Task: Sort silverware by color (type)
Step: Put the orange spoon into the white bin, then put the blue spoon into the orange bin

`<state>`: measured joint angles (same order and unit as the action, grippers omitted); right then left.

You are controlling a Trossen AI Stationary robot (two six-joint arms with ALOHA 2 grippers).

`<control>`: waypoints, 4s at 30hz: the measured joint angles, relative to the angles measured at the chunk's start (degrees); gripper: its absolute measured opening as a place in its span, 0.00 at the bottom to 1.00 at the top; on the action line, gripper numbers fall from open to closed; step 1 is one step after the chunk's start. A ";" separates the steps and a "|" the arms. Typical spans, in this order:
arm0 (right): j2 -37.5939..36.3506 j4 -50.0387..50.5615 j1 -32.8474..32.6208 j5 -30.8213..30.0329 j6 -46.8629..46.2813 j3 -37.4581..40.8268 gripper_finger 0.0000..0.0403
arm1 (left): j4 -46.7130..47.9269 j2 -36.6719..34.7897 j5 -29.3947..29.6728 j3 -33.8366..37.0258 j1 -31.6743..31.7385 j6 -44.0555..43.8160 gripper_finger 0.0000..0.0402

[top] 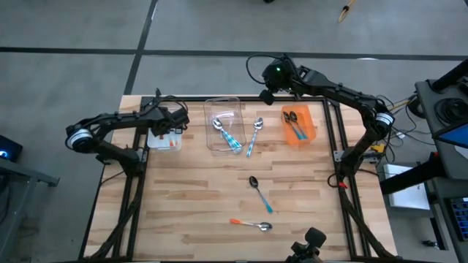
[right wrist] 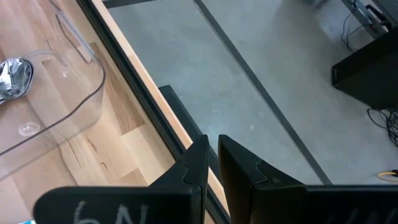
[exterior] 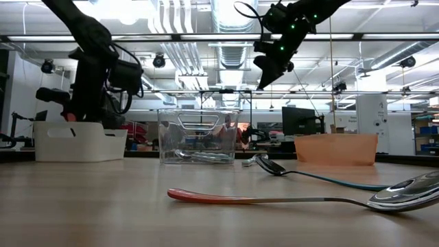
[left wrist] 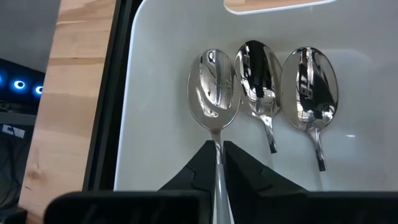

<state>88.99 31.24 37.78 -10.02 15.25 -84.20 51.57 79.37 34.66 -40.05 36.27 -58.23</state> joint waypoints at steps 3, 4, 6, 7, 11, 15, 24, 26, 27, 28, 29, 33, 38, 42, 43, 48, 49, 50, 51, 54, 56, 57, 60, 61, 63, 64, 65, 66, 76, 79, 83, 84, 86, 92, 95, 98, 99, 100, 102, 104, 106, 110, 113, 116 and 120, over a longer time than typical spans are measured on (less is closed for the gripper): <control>0.00 0.02 0.00 0.00 0.00 0.00 0.07 | -0.04 0.39 0.23 0.00 0.00 -0.24 0.04; 0.00 0.02 0.00 -0.02 0.00 0.00 0.07 | -0.04 0.48 0.23 0.00 0.00 -0.28 0.05; 0.00 0.02 0.00 0.00 0.00 0.00 0.07 | -0.10 0.64 0.25 0.00 0.00 -0.34 0.05; 0.00 0.02 0.00 -0.01 0.00 0.00 0.07 | -0.11 0.72 0.25 0.00 0.00 -0.34 0.05; 0.00 0.02 0.00 -0.02 -0.02 0.00 0.07 | -0.13 0.79 0.27 0.00 0.00 -0.36 0.05; 0.00 0.07 0.00 -0.02 -0.20 0.02 0.07 | -0.15 0.73 0.29 0.00 0.00 -0.36 0.05; -0.03 2.76 -0.01 0.01 -4.12 0.02 0.07 | -0.08 0.14 0.60 -3.00 -1.76 3.22 0.05; -0.04 4.25 -0.26 -0.04 -6.29 0.03 0.07 | -0.10 -0.10 1.15 -4.31 -2.59 5.17 0.05; -0.07 5.07 -0.43 0.02 -7.20 0.04 0.07 | -0.08 -0.27 1.79 -5.01 -3.13 6.20 0.05; -0.07 5.90 -0.71 -0.03 -8.33 0.02 0.07 | -0.12 -0.50 2.82 -5.74 -3.76 7.31 0.05; -0.09 6.75 -1.10 0.00 -9.24 0.04 0.07 | -0.07 -0.68 4.33 -6.49 -4.59 8.24 0.05; -0.09 9.64 -3.41 0.01 -13.48 0.04 0.07 | -0.01 -1.66 11.78 -9.35 -8.83 11.67 0.05; -0.09 11.69 -8.05 0.03 -19.33 0.03 0.07 | -0.20 -3.54 15.73 -11.97 -15.40 20.14 0.04; -0.09 12.16 -12.46 -0.02 -24.27 -0.24 0.07 | -0.57 -6.21 17.44 -12.85 -20.63 25.88 0.04; -0.09 12.23 -13.61 0.00 -25.40 -0.39 0.07 | -0.65 -6.95 17.44 -12.85 -21.77 27.35 0.04; -0.13 12.32 -19.43 0.03 -30.99 -0.61 0.07 | -1.72 -10.87 17.32 -12.81 -28.79 33.10 0.04; -0.13 12.59 -20.62 0.03 -32.13 -0.61 0.07 | -1.98 -11.54 17.30 -12.81 -30.30 33.86 0.04; -0.13 12.95 -21.71 0.03 -33.00 -0.61 0.07 | -2.09 -12.24 17.30 -12.79 -31.91 34.55 0.04; -0.13 13.24 -22.81 0.03 -34.09 -0.61 0.07 | -2.45 -12.91 17.27 -12.79 -33.47 35.16 0.04; -0.13 14.38 -26.09 0.04 -37.50 -0.61 0.07 | -3.69 -14.62 16.83 -12.79 -38.55 36.51 0.04; -0.11 15.15 -28.14 0.05 -39.90 -0.61 0.07 | -4.51 -15.40 16.79 -12.76 -42.22 36.98 0.04; -0.11 15.51 -29.14 0.07 -41.25 -0.61 0.07 | -4.93 -15.76 16.78 -12.74 -44.00 37.02 0.04; -0.11 15.56 -32.24 0.20 -45.22 -0.38 0.07 | -6.72 -16.33 16.67 -12.74 -49.09 38.08 0.04; -0.11 15.55 -33.34 0.38 -46.29 -0.22 0.07 | -7.71 -16.40 16.65 -12.72 -50.65 39.29 0.04; -0.06 15.56 -35.24 2.03 -48.60 -0.02 0.07 | -10.65 -16.50 16.22 -12.67 -53.74 43.65 0.04; -0.04 15.56 -36.26 2.82 -49.80 0.04 0.07 | -12.52 -16.53 15.30 -12.59 -55.01 46.50 0.04; 0.07 15.56 -37.24 3.15 -51.08 0.04 0.07 | -14.88 -16.61 14.29 -12.47 -56.00 49.35 0.04; 0.17 15.52 -38.22 3.17 -52.46 0.04 0.07 | -17.88 -16.76 12.57 -12.23 -56.70 52.51 0.04; 3.54 15.28 -44.83 5.42 -63.36 0.09 0.07 | -46.54 -23.72 -7.92 -1.17 -56.15 75.78 0.04; 5.44 15.43 -45.75 7.37 -65.34 0.09 0.07 | -52.07 -27.37 -10.58 2.98 -55.18 77.16 0.04; 8.06 15.70 -46.06 10.41 -68.23 0.09 0.07 | -56.96 -32.40 -11.64 7.20 -53.47 77.75 0.04; 8.72 15.87 -46.15 11.07 -68.62 0.09 0.07 | -57.67 -33.43 -11.66 8.05 -53.13 77.75 0.04; 9.93 16.86 -46.17 12.53 -69.78 0.09 0.07 | -58.60 -35.39 -11.68 9.42 -52.62 77.51 0.04; 13.15 20.89 -47.33 14.35 -72.74 0.09 0.07 | -59.00 -38.87 -11.70 10.64 -52.54 80.03 0.04; 14.97 22.68 -48.38 14.58 -73.28 0.09 0.07 | -58.64 -39.75 -11.70 10.52 -52.50 84.03 0.04; 16.80 22.62 -49.32 14.58 -73.24 0.09 0.07 | -57.97 -40.56 -11.72 10.64 -52.47 87.94 0.04; 17.43 22.62 -49.58 14.58 -73.32 0.09 0.07 | -58.07 -41.01 -11.80 11.02 -52.31 88.86 0.04; 17.99 22.62 -49.84 14.58 -73.33 0.09 0.07 | -58.00 -41.53 -12.32 11.52 -52.09 89.11 0.04; 18.92 22.62 -50.31 14.58 -73.38 0.11 0.07 | -58.03 -42.68 -15.28 12.75 -51.33 87.99 0.04; 19.29 22.63 -50.56 14.85 -73.79 0.11 0.07 | -57.83 -44.00 -19.90 14.03 -50.72 85.19 0.04; 19.56 22.57 -50.66 15.02 -73.83 0.11 0.09 | -57.86 -44.87 -25.32 15.00 -50.48 82.13 0.04; 19.56 22.54 -50.64 14.64 -73.81 0.11 0.17 | -56.51 -45.94 -34.45 16.13 -50.47 79.97 0.04; 19.56 22.56 -50.53 13.44 -73.86 0.11 0.24 | -52.93 -46.09 -35.41 15.83 -50.34 80.14 0.04; 19.56 22.54 -50.53 12.98 -75.29 0.11 0.31 | -48.71 -46.11 -34.00 14.13 -50.10 80.14 0.04; 20.03 22.44 -50.53 12.99 -77.29 0.11 0.38 | -44.52 -46.15 -33.69 11.78 -50.12 80.16 0.04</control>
<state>109.02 53.68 -12.75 2.97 -62.05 -84.09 7.05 33.22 0.98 -28.27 -13.85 21.93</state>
